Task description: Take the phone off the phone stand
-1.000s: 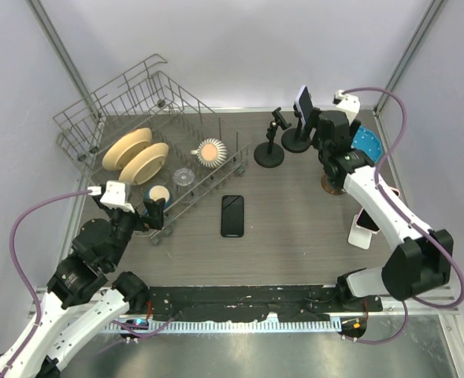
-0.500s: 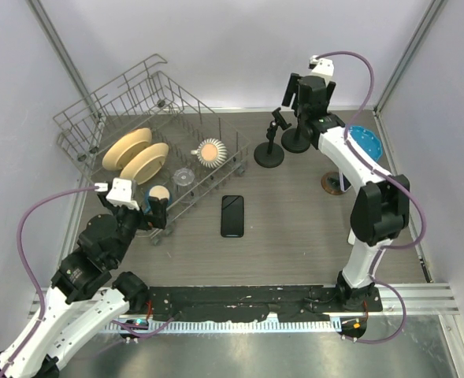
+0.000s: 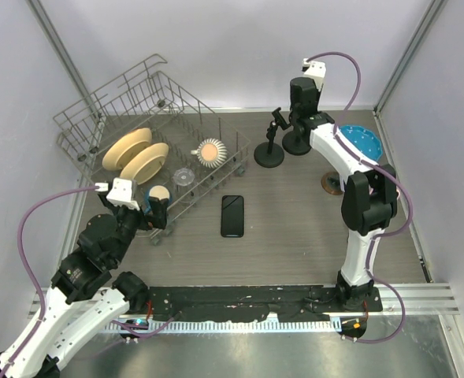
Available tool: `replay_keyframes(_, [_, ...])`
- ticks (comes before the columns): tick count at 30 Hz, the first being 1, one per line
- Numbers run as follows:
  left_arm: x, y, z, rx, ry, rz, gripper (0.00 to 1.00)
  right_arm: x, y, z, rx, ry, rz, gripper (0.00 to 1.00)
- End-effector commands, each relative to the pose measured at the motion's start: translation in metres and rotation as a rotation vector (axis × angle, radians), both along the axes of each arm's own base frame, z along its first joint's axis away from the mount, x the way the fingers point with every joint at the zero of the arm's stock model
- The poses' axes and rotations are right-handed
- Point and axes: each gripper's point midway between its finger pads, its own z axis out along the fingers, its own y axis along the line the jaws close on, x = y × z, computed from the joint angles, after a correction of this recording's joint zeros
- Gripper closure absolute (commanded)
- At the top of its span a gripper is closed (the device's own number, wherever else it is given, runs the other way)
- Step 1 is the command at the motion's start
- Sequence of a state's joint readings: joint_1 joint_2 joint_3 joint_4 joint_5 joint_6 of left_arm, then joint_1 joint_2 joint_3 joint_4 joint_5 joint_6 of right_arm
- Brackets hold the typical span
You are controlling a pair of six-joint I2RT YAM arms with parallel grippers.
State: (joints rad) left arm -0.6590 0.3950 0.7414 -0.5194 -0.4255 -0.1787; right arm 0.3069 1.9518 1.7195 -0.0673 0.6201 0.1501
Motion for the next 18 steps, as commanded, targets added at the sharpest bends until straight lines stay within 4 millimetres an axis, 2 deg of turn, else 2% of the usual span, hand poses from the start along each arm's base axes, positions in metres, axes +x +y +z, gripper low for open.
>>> replay_keyframes(1, [0.001, -0.003, 0.012, -0.032, -0.041, -0.011, 0.00, -0.023, -0.023, 0.047, -0.032, -0.088, -0.069, 0.70])
replay_keyframes(2, [0.001, -0.003, 0.012, -0.032, -0.041, -0.012, 0.00, -0.031, -0.026, 0.059, -0.041, -0.103, -0.073, 0.74])
replay_keyframes(4, [0.001, -0.003, 0.012, -0.035, -0.045, -0.014, 0.00, -0.039, -0.030, 0.059, -0.052, -0.094, -0.075, 0.83])
replay_keyframes(5, [0.000, -0.003, 0.012, -0.037, -0.044, -0.015, 0.00, -0.048, -0.032, 0.070, -0.048, -0.111, -0.072, 0.87])
replay_keyframes(8, [0.000, -0.004, 0.012, -0.035, -0.043, -0.020, 0.00, -0.064, -0.032, 0.070, -0.052, -0.091, -0.054, 0.99])
replay_keyframes(9, [0.000, -0.004, 0.012, -0.034, -0.042, -0.020, 0.00, -0.074, -0.033, 0.083, -0.051, -0.111, -0.048, 0.99])
replay_keyframes(10, [0.000, -0.004, 0.013, -0.036, -0.044, -0.021, 0.00, -0.081, -0.030, 0.077, -0.063, -0.090, -0.034, 0.99])
replay_keyframes(12, [0.000, -0.004, 0.012, -0.034, -0.043, -0.023, 0.00, -0.100, -0.026, 0.082, -0.073, -0.088, -0.006, 0.99])
replay_keyframes(14, [0.000, -0.004, 0.013, -0.033, -0.045, -0.023, 0.00, -0.118, -0.011, 0.081, -0.084, -0.072, 0.041, 0.99])
replay_keyframes(15, [0.000, -0.005, 0.012, -0.033, -0.042, -0.024, 0.00, -0.132, -0.009, 0.082, -0.085, -0.072, 0.057, 0.99])
replay_keyframes(17, [0.000, -0.007, 0.011, -0.030, -0.039, -0.037, 0.00, -0.154, 0.013, 0.080, -0.086, -0.063, 0.129, 0.99])
replay_keyframes(18, [0.000, -0.008, 0.010, -0.028, -0.039, -0.045, 0.00, -0.163, 0.018, 0.066, -0.095, -0.035, 0.156, 0.99])
